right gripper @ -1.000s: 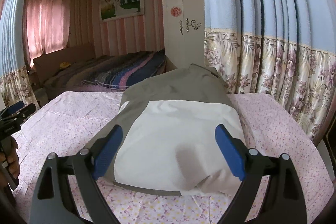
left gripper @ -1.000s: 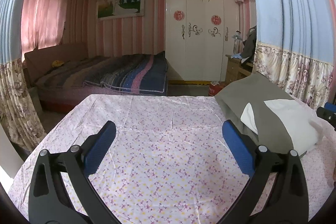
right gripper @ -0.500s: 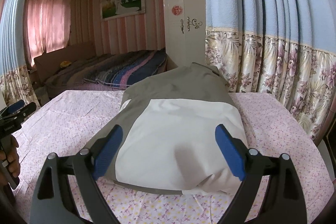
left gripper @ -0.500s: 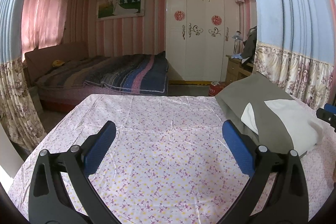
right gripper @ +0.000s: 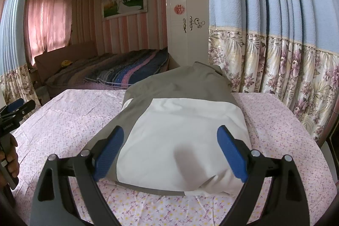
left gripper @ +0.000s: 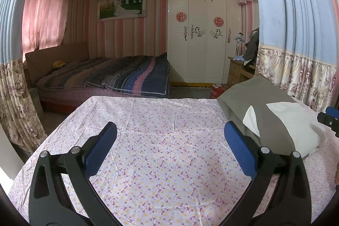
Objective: Fold large clothes
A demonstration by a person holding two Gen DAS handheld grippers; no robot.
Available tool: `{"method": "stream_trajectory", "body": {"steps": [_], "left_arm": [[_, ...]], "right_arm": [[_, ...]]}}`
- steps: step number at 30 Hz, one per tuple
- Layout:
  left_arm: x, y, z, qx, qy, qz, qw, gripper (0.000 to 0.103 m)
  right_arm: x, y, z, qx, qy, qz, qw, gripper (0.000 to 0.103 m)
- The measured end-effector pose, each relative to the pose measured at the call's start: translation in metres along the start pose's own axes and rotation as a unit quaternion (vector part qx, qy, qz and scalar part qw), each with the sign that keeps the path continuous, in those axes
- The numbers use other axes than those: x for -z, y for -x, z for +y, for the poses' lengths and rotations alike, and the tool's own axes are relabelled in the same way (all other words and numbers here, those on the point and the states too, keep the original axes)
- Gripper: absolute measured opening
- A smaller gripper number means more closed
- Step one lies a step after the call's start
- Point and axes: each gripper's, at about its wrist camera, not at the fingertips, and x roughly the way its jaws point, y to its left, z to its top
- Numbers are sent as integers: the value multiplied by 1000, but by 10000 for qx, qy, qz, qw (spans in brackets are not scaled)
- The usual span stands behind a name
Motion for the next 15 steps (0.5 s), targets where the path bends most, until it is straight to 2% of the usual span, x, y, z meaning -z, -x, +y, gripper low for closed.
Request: {"method": "stream_trajectory", "body": {"steps": [15], "left_arm": [[-4, 0, -2, 143, 73, 108, 9998, 100]], "right_arm": [[0, -1, 0, -8, 4, 19, 10000, 90]]}}
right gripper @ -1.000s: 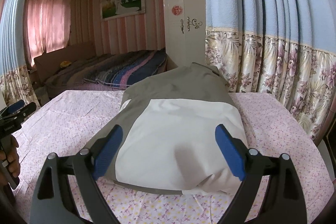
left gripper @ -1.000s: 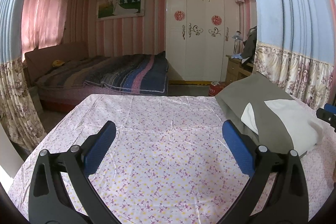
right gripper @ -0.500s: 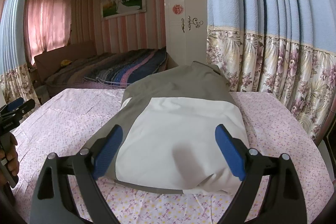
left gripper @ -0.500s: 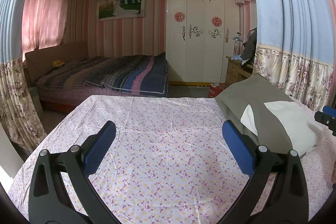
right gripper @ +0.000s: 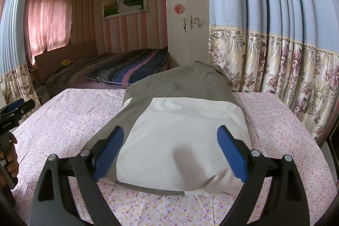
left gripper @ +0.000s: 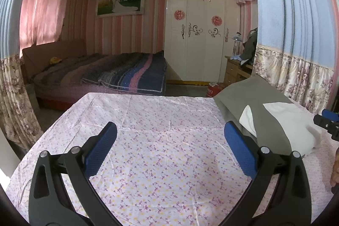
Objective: Fold large clothes
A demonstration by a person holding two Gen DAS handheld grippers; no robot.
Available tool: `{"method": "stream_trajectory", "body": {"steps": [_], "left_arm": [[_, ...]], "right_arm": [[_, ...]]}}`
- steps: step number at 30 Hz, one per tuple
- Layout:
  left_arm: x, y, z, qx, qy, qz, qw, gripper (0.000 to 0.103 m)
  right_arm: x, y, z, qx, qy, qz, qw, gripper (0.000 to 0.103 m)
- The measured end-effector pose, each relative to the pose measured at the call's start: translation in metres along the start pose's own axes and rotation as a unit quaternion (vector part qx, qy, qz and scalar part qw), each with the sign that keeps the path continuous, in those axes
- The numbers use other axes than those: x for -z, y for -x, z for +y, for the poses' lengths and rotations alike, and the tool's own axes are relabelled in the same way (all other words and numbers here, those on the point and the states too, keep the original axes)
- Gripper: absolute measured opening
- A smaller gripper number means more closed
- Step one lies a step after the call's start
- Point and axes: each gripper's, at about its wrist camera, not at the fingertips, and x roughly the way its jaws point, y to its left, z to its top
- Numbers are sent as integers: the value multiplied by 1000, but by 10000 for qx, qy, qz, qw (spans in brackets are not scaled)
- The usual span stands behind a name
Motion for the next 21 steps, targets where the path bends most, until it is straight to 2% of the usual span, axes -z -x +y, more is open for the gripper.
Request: {"method": "stream_trajectory", "body": {"steps": [12, 21], "left_arm": [[-1, -6, -4, -126, -49, 157, 9998, 100], [-4, -2, -4, -128, 75, 34, 9999, 100]], "right_arm": [[1, -1, 0, 23, -3, 18, 10000, 90], [1, -1, -1, 26, 4, 21, 10000, 90]]}}
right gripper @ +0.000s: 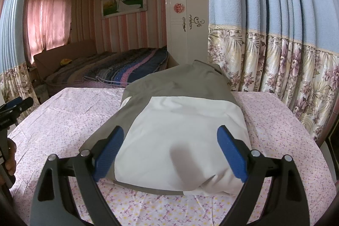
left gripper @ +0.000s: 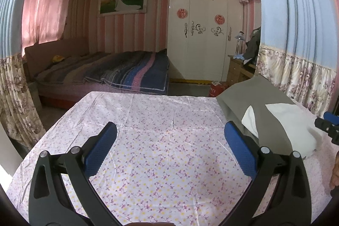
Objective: Fold large clothes
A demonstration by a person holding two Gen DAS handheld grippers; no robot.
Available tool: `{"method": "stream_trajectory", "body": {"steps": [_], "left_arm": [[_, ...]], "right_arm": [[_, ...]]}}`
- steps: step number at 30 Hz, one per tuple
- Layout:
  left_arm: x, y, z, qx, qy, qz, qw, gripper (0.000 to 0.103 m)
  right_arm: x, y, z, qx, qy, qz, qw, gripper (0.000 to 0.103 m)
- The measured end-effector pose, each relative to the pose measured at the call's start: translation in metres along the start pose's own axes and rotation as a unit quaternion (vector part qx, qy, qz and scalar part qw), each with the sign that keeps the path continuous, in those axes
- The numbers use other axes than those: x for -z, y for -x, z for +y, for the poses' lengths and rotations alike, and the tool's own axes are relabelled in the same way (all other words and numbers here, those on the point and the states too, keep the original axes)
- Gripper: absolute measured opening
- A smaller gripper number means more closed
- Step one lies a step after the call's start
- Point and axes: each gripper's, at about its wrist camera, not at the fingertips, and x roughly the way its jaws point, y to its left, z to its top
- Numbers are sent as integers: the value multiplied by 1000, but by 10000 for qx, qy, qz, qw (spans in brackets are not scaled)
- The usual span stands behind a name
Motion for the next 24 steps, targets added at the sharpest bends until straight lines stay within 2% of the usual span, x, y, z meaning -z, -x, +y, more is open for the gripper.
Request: {"method": "stream_trajectory", "body": {"steps": [8, 14, 24], "left_arm": [[-1, 5, 1, -13, -33, -136, 9999, 100], [-1, -2, 3, -40, 110, 44, 9999, 100], [1, 1, -4, -86, -37, 18, 10000, 100]], "right_arm": [[1, 0, -1, 11, 3, 2, 10000, 90], [1, 0, -1, 17, 5, 8, 10000, 90], [1, 0, 0, 11, 7, 12, 10000, 90]]}}
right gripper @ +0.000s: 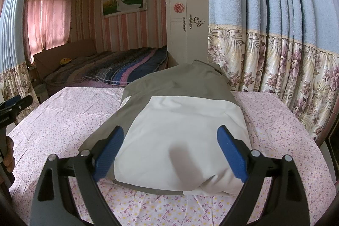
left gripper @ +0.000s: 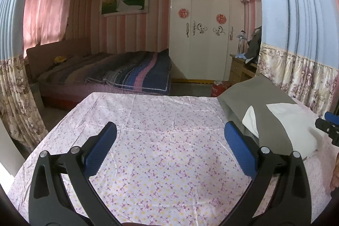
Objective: Fold large clothes
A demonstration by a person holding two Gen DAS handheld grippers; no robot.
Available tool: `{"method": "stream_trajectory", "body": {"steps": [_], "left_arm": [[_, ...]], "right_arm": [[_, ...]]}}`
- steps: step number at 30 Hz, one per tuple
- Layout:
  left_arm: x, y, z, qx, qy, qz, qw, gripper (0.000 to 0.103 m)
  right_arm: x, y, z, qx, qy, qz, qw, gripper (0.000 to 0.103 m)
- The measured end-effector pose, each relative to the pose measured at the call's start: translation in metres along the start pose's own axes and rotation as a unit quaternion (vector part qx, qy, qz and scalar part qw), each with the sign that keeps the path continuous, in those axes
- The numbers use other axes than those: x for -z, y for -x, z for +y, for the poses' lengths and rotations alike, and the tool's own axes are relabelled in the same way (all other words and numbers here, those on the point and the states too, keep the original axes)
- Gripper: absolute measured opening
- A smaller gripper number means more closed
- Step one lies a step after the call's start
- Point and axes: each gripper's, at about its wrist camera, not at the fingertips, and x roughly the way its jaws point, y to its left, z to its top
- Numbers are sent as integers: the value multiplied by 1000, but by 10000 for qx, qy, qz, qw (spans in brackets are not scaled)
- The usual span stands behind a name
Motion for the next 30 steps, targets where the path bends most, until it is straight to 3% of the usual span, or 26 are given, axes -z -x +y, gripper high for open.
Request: {"method": "stream_trajectory", "body": {"steps": [7, 30], "left_arm": [[-1, 2, 5, -165, 105, -52, 9998, 100], [-4, 10, 6, -9, 124, -125, 9998, 100]], "right_arm": [[0, 0, 0, 2, 1, 2, 10000, 90], [0, -3, -10, 281, 1, -28, 9996, 90]]}}
